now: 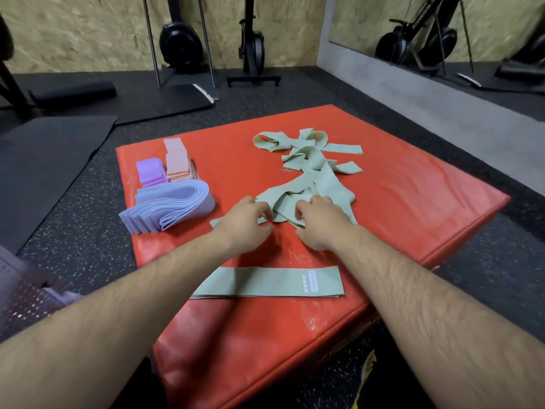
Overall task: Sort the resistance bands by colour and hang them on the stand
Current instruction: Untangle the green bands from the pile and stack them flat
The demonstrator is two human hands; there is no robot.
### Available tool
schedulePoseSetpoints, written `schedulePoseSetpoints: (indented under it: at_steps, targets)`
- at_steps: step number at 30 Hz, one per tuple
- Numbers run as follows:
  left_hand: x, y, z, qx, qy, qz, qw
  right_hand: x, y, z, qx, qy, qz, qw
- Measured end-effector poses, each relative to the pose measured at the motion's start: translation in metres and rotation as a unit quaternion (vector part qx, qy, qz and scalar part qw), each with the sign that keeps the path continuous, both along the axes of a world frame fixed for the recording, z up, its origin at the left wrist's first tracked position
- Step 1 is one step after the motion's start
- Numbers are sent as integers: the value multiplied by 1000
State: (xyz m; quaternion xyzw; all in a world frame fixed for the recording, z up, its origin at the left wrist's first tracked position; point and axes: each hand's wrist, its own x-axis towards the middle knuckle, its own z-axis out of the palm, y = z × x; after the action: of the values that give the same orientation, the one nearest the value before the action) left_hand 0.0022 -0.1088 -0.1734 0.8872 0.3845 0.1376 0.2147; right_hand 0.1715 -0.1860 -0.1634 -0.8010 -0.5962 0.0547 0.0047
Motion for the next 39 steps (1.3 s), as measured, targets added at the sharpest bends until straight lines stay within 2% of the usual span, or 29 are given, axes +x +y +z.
schedulePoseSetpoints:
  at_steps: [4,8,12,16,19,23,27,32,36,39]
  targets:
    - [11,6,3,-12,-10,-5,1000,8,5,1,19,55,-14,998]
    - [13,10,14,-18,-38,12,999,10,7,17,112,138,-34,983]
    - [9,11,25,-23,-89,31,995,9,6,37,228,238,-25,944]
    - [4,3,36,-48,-180,28,982,2,1,55,344,245,22,906]
    - [2,-7,47,-78,-242,-8,967,-5,-3,64,389,261,49,882]
    - [6,-22,56,-165,-303,-53,937,-10,-6,68,393,260,71,879]
    - [8,-22,55,-108,-288,-23,951,-8,-7,67,356,276,67,891]
    - [-9,-10,70,-132,-252,14,959,-1,-13,68,280,263,62,921]
    - [-27,0,75,-160,-231,14,959,6,-16,68,247,280,54,926]
    - [-36,0,80,-187,-249,26,950,13,-18,66,207,293,30,933]
